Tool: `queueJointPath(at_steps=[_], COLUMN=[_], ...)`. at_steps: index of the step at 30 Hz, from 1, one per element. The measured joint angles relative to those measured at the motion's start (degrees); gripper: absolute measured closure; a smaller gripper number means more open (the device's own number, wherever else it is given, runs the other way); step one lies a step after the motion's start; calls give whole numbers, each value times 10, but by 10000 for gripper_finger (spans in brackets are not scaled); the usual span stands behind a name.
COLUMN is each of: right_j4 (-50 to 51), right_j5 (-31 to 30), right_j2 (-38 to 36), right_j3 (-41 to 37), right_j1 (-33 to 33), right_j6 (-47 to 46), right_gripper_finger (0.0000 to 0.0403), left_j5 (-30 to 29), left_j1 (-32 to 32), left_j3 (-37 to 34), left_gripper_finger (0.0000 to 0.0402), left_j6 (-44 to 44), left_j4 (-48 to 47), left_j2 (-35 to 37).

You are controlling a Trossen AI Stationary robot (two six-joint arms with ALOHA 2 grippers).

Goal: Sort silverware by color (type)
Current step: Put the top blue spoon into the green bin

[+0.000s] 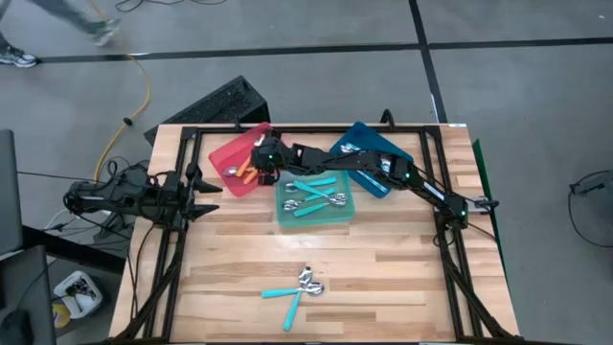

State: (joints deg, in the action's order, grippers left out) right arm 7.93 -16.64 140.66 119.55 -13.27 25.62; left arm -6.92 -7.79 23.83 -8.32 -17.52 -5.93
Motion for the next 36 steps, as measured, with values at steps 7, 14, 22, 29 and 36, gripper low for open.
queueJointPath(at_steps=[7,14,22,29,36], right_j4=[131,324,420,547,702], right_j5=[0,1,1,2,-14], right_j2=[-125,-291,-454,-536,-530], right_j3=[1,1,1,2,-1], right_j1=[33,80,150,219,332], right_j6=[73,79,-15,-202,-392], right_gripper_finger=[177,177,178,178,178], left_j5=[0,0,0,0,0], left_j1=[0,0,0,0,0], left_j3=[0,0,0,0,0], left_gripper_finger=[187,187,187,187,187], left_j6=[-10,-15,-15,-16,-3], left_j4=[-1,-4,-7,-7,-11], left_j2=[0,0,0,0,0])
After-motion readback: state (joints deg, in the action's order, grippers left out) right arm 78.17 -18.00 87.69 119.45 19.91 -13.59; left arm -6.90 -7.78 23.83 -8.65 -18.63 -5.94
